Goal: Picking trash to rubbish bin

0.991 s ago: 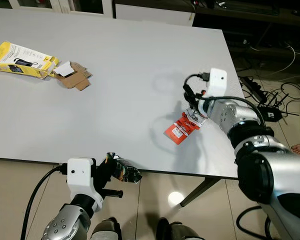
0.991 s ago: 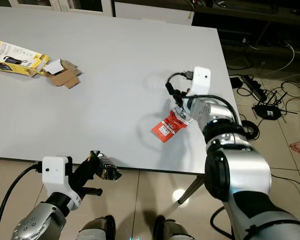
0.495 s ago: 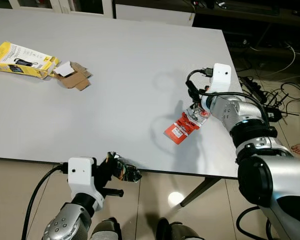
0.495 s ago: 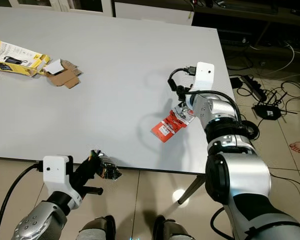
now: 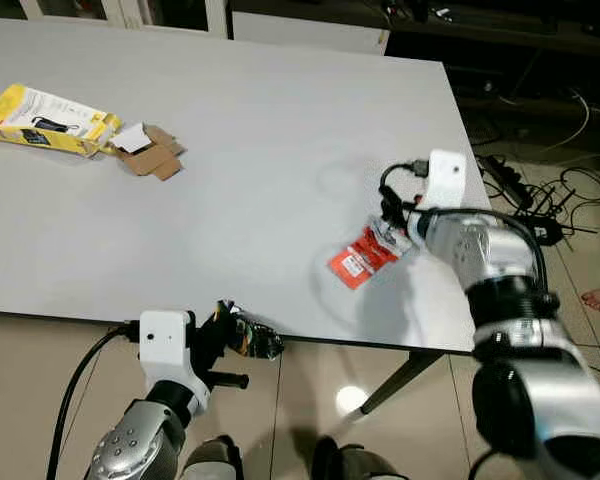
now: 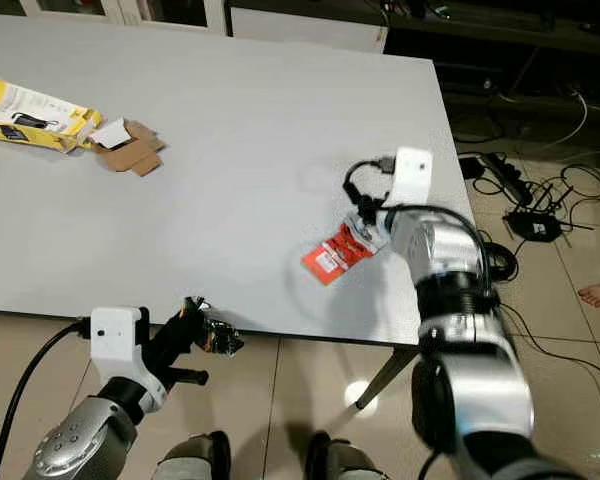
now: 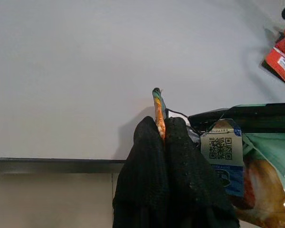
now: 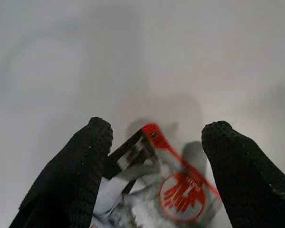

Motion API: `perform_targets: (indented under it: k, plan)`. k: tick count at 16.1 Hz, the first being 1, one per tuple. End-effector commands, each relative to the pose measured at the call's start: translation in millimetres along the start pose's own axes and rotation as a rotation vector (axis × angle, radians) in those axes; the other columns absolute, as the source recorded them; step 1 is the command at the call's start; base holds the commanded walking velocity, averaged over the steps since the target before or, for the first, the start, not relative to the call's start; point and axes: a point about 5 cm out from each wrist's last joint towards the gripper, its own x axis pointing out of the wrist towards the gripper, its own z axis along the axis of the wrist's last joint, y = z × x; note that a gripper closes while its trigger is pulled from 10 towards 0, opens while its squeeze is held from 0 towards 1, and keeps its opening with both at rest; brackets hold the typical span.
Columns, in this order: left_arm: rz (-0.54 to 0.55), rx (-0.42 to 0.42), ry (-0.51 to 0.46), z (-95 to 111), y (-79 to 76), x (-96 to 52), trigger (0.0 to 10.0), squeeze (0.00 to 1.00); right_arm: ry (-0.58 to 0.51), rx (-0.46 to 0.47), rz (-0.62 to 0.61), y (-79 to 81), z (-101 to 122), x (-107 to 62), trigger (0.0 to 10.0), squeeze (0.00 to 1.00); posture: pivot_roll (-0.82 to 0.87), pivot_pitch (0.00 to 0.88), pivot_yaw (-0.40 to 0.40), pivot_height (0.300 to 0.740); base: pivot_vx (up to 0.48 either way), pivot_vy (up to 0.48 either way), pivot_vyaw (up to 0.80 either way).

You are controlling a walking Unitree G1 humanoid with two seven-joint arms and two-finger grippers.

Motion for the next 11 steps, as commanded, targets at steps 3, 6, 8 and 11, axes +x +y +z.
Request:
perform_targets:
  k: [3, 6, 8, 11]
  plan:
    - [-0.005, -0.013, 0.073, -13.4, 1.2, 3.6, 10.0, 0.00, -0.004, -0.007, 0.019, 6.5, 1.5, -8.5, 10.0, 0.00, 0.00, 0.167, -0.079, 0.740, 0.000, 0.000, 0.00]
    - [-0.009, -0.014, 0.069, -13.4, 0.9, 5.8, 10.0, 0.00, -0.022, -0.013, 0.087, 15.7, 5.0, -14.2, 10.0, 0.00, 0.00, 0.160, -0.082, 0.740, 0.000, 0.000, 0.00]
    - [-0.006, -0.015, 0.069, -13.7, 1.0, 5.8, 10.0, 0.00, -0.011, -0.022, 0.130, 21.9, 5.4, -18.8, 10.0, 0.00, 0.00, 0.160, -0.082, 0.740, 0.000, 0.000, 0.00]
    - [-0.006, -0.015, 0.070, -14.0, 1.4, 6.4, 10.0, 0.00, -0.005, -0.037, 0.139, 24.3, 6.0, -22.3, 10.0, 0.00, -0.01, 0.162, -0.087, 0.740, 0.000, 0.000, 0.00]
